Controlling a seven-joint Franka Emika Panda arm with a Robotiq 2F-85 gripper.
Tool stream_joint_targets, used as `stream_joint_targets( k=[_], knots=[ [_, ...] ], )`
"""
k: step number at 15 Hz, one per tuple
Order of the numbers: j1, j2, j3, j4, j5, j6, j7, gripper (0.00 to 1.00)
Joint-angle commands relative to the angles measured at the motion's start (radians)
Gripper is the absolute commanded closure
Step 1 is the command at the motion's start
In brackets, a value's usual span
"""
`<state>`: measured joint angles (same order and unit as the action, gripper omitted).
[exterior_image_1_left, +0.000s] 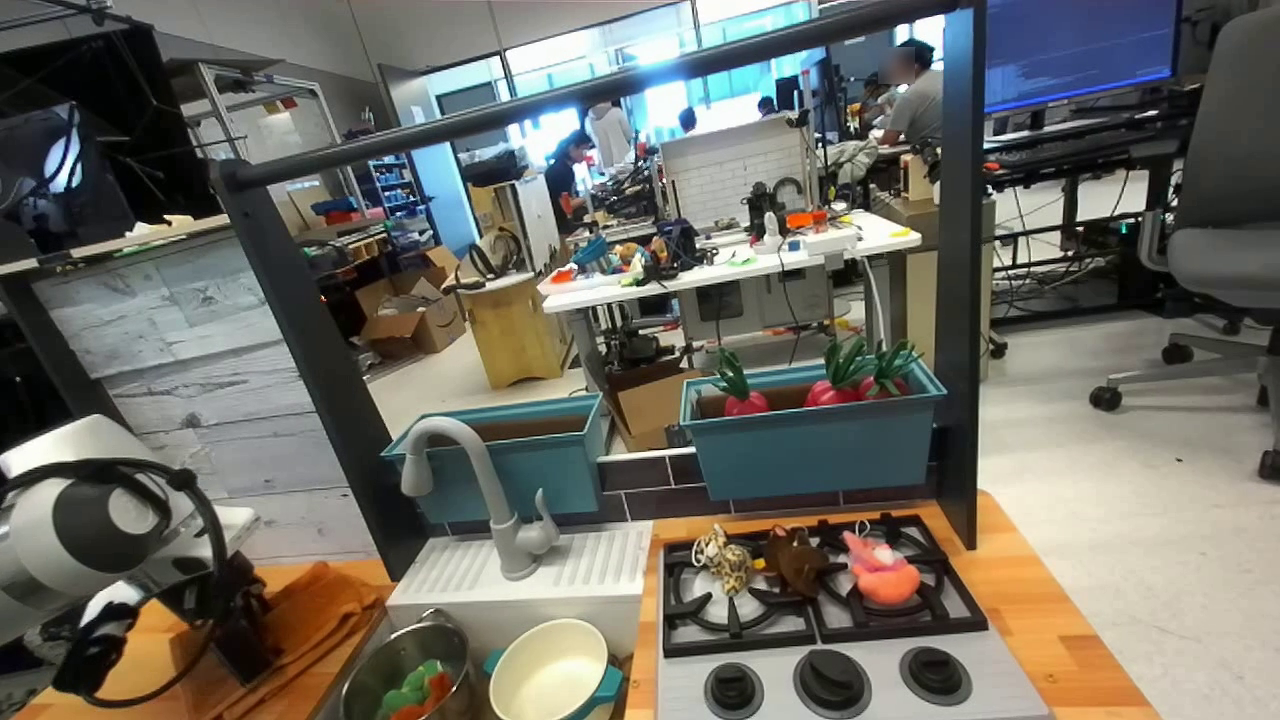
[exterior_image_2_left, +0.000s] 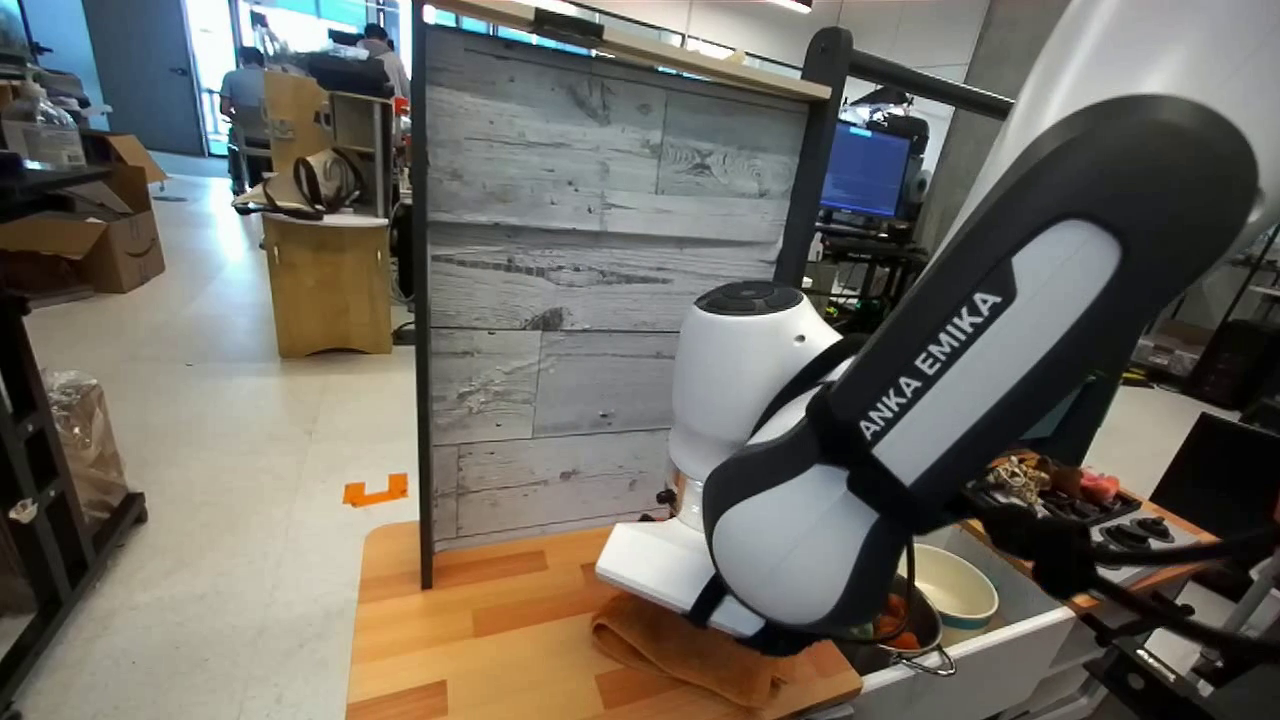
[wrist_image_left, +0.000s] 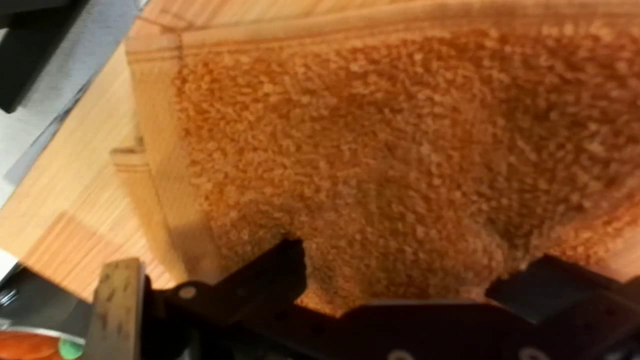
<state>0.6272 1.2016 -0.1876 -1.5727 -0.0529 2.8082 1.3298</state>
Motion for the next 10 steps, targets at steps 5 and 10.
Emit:
stream_joint_targets(
  k=[5, 10],
  knots=[
    [0.242, 0.074, -0.031, 0.104, 0.126, 0.19, 0.209, 0.0],
    [0.219, 0.105, -0.112, 0.093, 0.184, 0.116, 0.307, 0.0]
  ],
)
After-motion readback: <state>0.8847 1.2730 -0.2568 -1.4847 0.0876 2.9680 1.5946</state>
